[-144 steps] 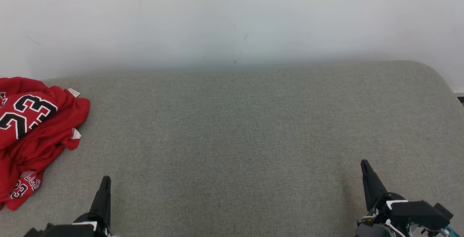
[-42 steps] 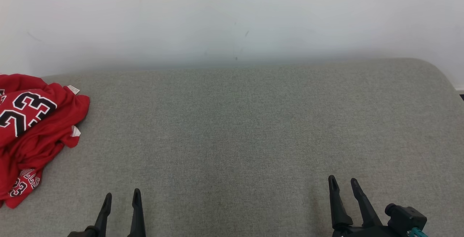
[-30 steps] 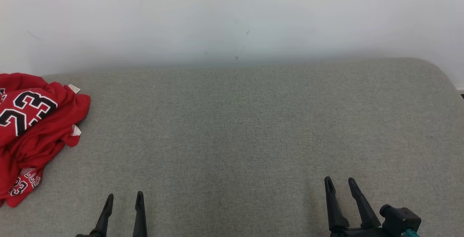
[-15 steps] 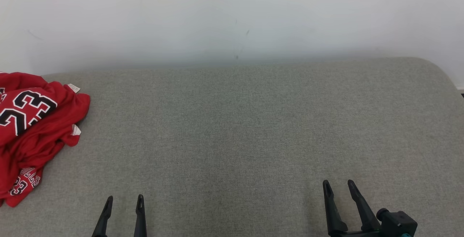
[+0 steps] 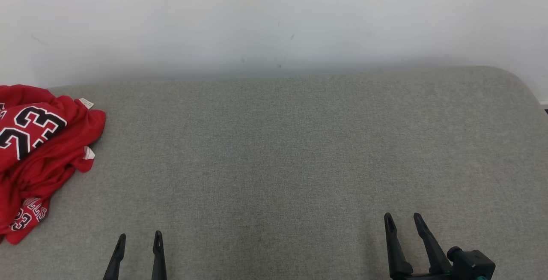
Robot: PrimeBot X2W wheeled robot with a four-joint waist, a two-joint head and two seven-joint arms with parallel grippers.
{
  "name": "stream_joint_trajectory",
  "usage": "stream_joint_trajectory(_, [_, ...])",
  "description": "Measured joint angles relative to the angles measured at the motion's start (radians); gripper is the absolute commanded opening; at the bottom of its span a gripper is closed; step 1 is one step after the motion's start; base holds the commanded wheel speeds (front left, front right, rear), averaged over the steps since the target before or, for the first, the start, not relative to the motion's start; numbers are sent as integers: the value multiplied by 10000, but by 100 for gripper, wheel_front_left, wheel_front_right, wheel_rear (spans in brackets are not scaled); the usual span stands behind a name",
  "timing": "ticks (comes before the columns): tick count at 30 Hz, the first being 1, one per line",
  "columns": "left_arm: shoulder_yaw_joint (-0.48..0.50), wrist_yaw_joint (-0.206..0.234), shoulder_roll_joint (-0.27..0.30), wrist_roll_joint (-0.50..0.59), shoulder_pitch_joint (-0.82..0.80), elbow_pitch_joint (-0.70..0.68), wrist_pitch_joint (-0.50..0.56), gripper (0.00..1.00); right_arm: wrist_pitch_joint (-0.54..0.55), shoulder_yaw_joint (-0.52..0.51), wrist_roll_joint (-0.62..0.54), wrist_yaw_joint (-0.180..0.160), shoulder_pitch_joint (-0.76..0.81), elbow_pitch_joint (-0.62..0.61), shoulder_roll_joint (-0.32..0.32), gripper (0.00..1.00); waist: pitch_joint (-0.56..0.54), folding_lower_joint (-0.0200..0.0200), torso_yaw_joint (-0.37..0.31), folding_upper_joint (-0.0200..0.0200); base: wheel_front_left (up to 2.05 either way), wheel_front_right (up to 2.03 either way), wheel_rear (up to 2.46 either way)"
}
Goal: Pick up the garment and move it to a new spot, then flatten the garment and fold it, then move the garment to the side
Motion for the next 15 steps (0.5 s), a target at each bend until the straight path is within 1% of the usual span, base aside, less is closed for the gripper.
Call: stream_joint_trajectory(15, [-63,86,0,-12,13,-12,0,100,0,6,-17,0,2,35,0,100,21,0,73,0,0,0,0])
